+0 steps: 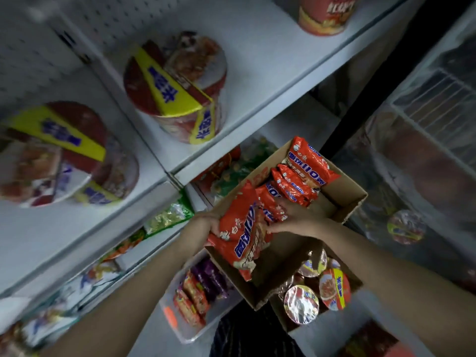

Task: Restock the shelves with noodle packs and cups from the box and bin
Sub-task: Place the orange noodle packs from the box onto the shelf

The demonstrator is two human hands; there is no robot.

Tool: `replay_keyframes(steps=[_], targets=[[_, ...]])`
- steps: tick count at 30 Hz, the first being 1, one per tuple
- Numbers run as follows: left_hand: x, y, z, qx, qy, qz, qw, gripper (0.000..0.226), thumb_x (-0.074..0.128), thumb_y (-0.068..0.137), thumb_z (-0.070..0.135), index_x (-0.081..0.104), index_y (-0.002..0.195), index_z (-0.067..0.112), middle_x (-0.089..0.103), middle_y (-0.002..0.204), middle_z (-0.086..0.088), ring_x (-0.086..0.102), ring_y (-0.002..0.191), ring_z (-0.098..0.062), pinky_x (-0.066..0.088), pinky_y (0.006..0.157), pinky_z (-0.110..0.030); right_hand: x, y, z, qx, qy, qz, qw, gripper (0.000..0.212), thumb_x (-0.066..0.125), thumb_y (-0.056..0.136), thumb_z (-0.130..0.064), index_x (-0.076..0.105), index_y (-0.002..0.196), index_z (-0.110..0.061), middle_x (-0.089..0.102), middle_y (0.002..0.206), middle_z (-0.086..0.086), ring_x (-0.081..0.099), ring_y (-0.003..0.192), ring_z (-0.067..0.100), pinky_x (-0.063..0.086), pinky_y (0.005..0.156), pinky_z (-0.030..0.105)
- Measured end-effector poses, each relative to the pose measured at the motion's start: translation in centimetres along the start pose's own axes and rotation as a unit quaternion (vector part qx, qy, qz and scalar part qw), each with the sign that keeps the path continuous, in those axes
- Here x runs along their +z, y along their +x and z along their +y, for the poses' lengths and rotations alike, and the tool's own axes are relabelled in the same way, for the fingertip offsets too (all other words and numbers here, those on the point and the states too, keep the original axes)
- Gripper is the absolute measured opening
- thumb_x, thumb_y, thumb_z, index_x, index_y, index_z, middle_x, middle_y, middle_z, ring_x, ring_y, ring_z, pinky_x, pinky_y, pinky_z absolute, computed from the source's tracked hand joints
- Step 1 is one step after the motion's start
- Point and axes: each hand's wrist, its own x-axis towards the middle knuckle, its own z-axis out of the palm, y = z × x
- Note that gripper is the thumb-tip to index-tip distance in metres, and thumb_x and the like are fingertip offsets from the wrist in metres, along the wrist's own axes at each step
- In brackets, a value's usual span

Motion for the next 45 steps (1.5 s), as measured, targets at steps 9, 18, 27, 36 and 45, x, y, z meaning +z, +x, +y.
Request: replay_keyframes(steps=[9,18,27,36,45], targets=[[-5.0,-13.0,7.9,0.142,0.03,-0.052,0.988,0.025,0.044,0.044,0.001,0.061,0.062,-0.001,0.056,0.055,-0.003,0.051,0.045,-0.012,0.035,0.036,-0.016,0.3,-4.3,-9.3,-0.055,-0.023,-0.102,0.993,0.081,0.077,0.081,-0.016,0.034,0.149,-0.025,0.036,0.155,-0.001,0.032,0.144,0.019,0.028,0.117,0.037],[-12.4,-24.7,4.3,0.198,-0.138,0.037,0.97,0.013,0.05,0.057,0.012,0.043,0.051,0.02,0.037,0.054,0.0,0.042,0.046,-0.014,0.028,0.044,-0.021,6.5,-9.1,-17.1,-0.103,-0.069,-0.192,0.973,0.064,0.087,0.068,-0.025,0.057,0.124,-0.031,0.071,0.116,-0.009,0.063,0.113,0.013,0.046,0.105,0.049],[-20.6,-37.8,-6.1,0.248,-0.134,0.167,0.945,0.092,0.067,0.065,0.08,0.052,0.135,0.022,0.069,0.125,-0.004,0.066,0.115,-0.025,0.051,0.098,-0.052,18.7,-15.1,-26.1,-0.226,-0.076,-0.223,0.945,0.086,0.094,0.055,-0.036,0.054,0.13,-0.021,0.069,0.122,0.0,0.064,0.115,0.02,0.045,0.105,0.051],[-24.1,-46.0,-8.4,0.324,0.017,0.358,0.876,0.057,0.082,0.071,0.047,0.06,0.118,0.023,0.075,0.104,0.014,0.072,0.092,-0.007,0.057,0.076,-0.025,26.8,-19.8,-36.3,-0.357,-0.078,-0.184,0.913,0.073,0.093,0.057,-0.036,0.059,0.121,-0.025,0.073,0.111,-0.004,0.07,0.102,0.015,0.054,0.094,0.042],[-27.6,-50.3,-1.7,0.416,-0.042,0.493,0.763,0.032,0.077,0.08,0.026,0.061,0.109,0.027,0.074,0.097,0.02,0.07,0.089,-0.002,0.056,0.065,-0.019,27.2,-23.3,-47.2,-0.529,-0.088,-0.105,0.837,0.035,0.08,0.078,-0.027,0.061,0.107,-0.033,0.073,0.104,-0.014,0.07,0.094,0.001,0.057,0.085,0.025]])
